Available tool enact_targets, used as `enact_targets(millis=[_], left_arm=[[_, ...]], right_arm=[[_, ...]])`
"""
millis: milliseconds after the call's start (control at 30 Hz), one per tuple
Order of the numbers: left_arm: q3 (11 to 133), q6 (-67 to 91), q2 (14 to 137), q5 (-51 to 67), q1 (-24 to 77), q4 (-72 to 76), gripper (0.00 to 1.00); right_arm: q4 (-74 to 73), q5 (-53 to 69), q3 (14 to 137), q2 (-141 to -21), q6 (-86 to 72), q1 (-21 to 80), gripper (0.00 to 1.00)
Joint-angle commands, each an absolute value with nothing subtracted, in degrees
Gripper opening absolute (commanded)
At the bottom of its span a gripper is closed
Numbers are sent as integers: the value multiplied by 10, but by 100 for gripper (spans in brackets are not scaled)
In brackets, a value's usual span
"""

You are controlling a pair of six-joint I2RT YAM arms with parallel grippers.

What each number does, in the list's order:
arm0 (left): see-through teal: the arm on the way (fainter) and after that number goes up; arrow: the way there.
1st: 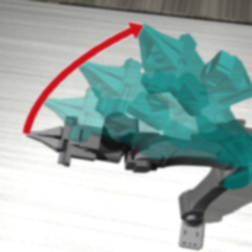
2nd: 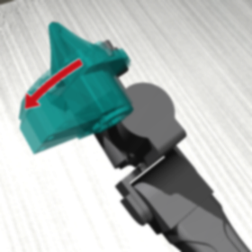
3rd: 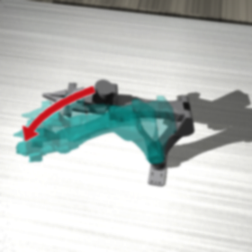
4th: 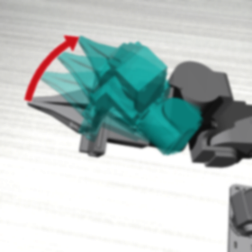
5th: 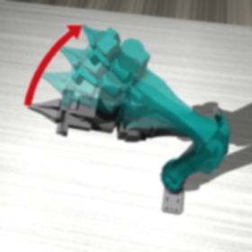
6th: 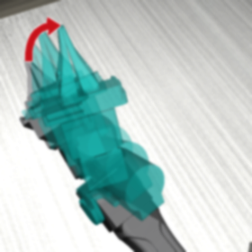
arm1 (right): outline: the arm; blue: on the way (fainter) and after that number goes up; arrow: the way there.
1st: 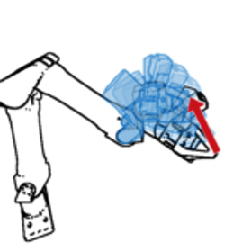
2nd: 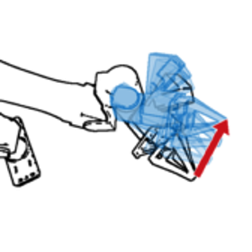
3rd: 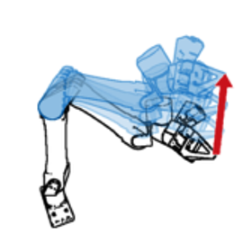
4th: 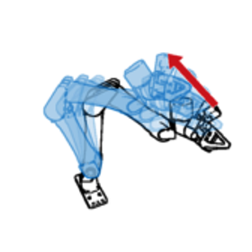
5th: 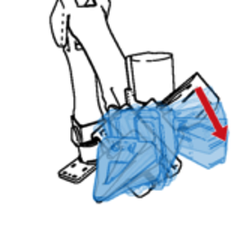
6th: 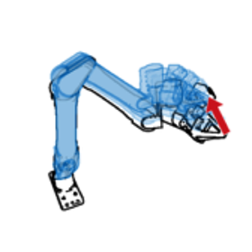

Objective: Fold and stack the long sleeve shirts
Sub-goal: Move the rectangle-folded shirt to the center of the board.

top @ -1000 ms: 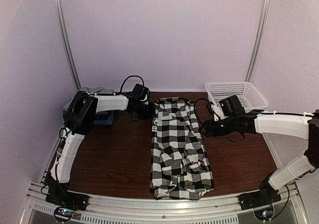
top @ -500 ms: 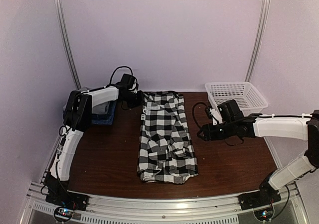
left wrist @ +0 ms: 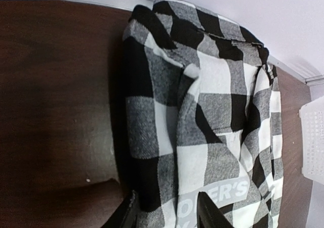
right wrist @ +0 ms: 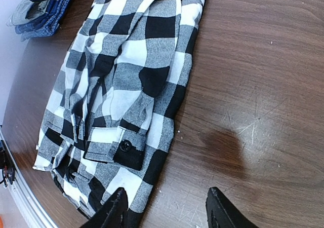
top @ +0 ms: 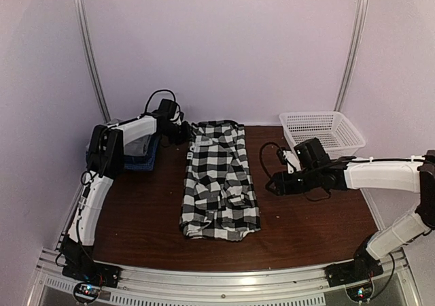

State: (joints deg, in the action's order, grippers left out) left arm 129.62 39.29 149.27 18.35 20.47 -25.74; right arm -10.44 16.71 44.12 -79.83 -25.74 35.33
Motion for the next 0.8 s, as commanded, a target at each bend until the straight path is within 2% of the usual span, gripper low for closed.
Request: enact_targets(millis=[0, 167, 533, 767], left_arm=[[1262, 374, 1417, 173, 206, -270, 40], [1139, 374, 1322, 172, 212, -260, 41], [740, 401, 1070, 207, 265, -172, 41], [580, 437, 978, 222, 310, -135, 41]], right_arm=[[-90, 170, 429, -798, -266, 362, 55], [-73, 176, 418, -797, -281, 369, 57], [-14, 216, 372, -800, -320, 387, 62], [-2, 233, 347, -800, -334, 389, 63]])
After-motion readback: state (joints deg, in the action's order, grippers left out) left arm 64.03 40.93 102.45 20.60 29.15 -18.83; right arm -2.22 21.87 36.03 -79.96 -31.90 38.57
